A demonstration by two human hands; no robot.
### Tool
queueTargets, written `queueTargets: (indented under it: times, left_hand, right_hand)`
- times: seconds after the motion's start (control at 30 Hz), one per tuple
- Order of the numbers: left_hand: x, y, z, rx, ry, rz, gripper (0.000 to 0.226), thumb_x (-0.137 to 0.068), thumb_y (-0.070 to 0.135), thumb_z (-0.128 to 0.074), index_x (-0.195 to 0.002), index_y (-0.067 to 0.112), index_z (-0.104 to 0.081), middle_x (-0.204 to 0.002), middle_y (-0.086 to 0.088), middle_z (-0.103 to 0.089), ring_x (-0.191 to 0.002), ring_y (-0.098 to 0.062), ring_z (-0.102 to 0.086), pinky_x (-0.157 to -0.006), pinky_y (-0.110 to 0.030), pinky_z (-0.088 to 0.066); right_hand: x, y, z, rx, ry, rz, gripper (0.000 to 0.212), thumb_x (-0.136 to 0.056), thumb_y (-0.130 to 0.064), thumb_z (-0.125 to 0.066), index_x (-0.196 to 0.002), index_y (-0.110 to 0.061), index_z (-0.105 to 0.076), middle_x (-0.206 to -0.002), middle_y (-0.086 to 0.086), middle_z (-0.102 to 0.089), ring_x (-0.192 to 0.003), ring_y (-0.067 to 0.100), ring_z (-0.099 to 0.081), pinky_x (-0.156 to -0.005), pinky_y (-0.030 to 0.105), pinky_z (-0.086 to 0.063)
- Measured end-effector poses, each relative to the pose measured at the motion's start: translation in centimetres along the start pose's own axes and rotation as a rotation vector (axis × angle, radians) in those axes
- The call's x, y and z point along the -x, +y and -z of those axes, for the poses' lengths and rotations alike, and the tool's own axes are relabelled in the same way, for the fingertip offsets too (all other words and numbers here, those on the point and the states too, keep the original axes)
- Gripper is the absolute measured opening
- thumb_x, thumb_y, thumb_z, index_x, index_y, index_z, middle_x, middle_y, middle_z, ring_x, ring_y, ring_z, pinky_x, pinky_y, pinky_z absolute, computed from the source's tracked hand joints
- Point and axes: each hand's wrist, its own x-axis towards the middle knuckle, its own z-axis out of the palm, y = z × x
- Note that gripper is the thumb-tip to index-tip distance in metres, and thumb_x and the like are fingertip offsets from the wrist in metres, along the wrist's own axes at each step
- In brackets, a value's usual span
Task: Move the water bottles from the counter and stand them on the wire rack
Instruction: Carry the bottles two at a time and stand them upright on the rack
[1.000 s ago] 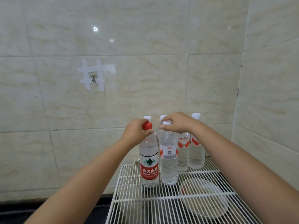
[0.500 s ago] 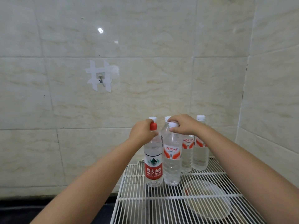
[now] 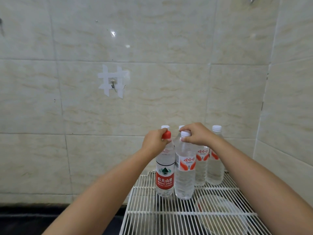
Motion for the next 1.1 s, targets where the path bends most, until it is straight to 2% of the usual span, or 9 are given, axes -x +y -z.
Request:
queueTargets:
  times: [0.23, 0.37, 0.57, 0.63, 0.77, 0.87, 0.93, 1.1]
  left_hand:
    - [-0.1, 0.2, -0.3, 0.023, -0.003, -0.021, 0.047, -0.091, 0.024, -0.056, -0.136, 0.013, -0.044, -0.128, -0.013, -0.059, -0.116, -0.028, -0.055, -0.094, -0.032, -0.044]
    - [-0.1, 0.1, -0.4, 0.032, 0.008, -0.021, 0.049, -0.091, 0.024, -0.056, -0.137, 0.012, -0.043, -0.130, -0.012, -0.058, -0.118, -0.026, -0.054, -0.097, -0.031, -0.043]
    - [-0.2, 0.3, -0.8, 0.005, 0.026, -0.016, 0.046, -0.091, 0.026, -0.055, -0.135, 0.013, -0.044, -0.126, -0.013, -0.060, -0.115, -0.028, -0.055, -0.093, -0.034, -0.046]
    - [-0.1, 0.2, -0.9, -0.014, 0.025, -0.017, 0.048, -0.092, 0.027, -0.053, -0.137, 0.013, -0.041, -0.128, -0.012, -0.059, -0.116, -0.028, -0.055, -0.093, -0.035, -0.047]
    - [0.2, -0.4, -1.2, -0.009, 0.008, -0.032, 0.055, -0.093, 0.032, -0.051, -0.142, 0.017, -0.032, -0.130, -0.010, -0.057, -0.117, -0.026, -0.055, -0.093, -0.036, -0.047]
    - [0.5, -0.7, -1.2, 0.058, 0.001, -0.035, 0.058, -0.093, 0.030, -0.051, -0.144, 0.019, -0.027, -0.132, -0.009, -0.055, -0.118, -0.025, -0.054, -0.093, -0.035, -0.045]
    - [1.2, -0.7, -0.9, 0.078, 0.019, -0.039, 0.057, -0.094, 0.027, -0.049, -0.145, 0.018, -0.026, -0.134, -0.008, -0.053, -0.120, -0.024, -0.052, -0.095, -0.034, -0.044]
    - [4.5, -0.2, 0.2, -0.004, 0.017, -0.020, 0.051, -0.095, 0.023, -0.047, -0.142, 0.016, -0.030, -0.141, -0.006, -0.046, -0.127, -0.022, -0.046, -0.097, -0.031, -0.041]
  right_hand:
    - [-0.3, 0.7, 0.3, 0.030, -0.012, 0.012, 0.042, -0.086, -0.017, -0.060, -0.127, -0.011, -0.053, -0.136, 0.009, -0.053, -0.124, 0.023, -0.048, -0.096, 0.025, -0.037]
    - [-0.4, 1.1, 0.0, 0.029, -0.013, 0.015, 0.042, -0.087, -0.020, -0.059, -0.128, -0.014, -0.052, -0.133, 0.010, -0.054, -0.120, 0.024, -0.051, -0.088, 0.022, -0.036]
    - [0.1, 1.3, -0.6, 0.011, 0.023, 0.010, 0.044, -0.089, -0.020, -0.055, -0.132, -0.016, -0.047, -0.129, 0.010, -0.056, -0.113, 0.022, -0.053, -0.083, 0.021, -0.034]
    - [0.4, 1.2, -1.0, 0.006, 0.033, 0.015, 0.045, -0.090, -0.019, -0.052, -0.135, -0.016, -0.044, -0.132, 0.010, -0.054, -0.116, 0.022, -0.052, -0.086, 0.023, -0.035]
    - [1.1, 0.8, -1.6, 0.027, 0.048, -0.011, 0.047, -0.094, -0.022, -0.047, -0.139, -0.017, -0.036, -0.141, 0.011, -0.043, -0.124, 0.024, -0.045, -0.102, 0.032, -0.036]
    - [1.7, 0.7, -2.0, 0.019, 0.062, -0.038, 0.048, -0.095, -0.022, -0.044, -0.141, -0.017, -0.031, -0.143, 0.011, -0.038, -0.121, 0.025, -0.048, -0.104, 0.034, -0.036]
    - [2.1, 0.6, -2.3, 0.001, 0.078, -0.052, 0.048, -0.096, -0.021, -0.042, -0.142, -0.016, -0.029, -0.145, 0.011, -0.035, -0.127, 0.025, -0.043, -0.107, 0.034, -0.033]
    - [2.3, -0.2, -2.7, -0.091, 0.179, -0.109, 0.045, -0.094, -0.017, -0.047, -0.138, -0.012, -0.037, -0.142, 0.013, -0.042, -0.129, 0.026, -0.041, -0.107, 0.033, -0.032]
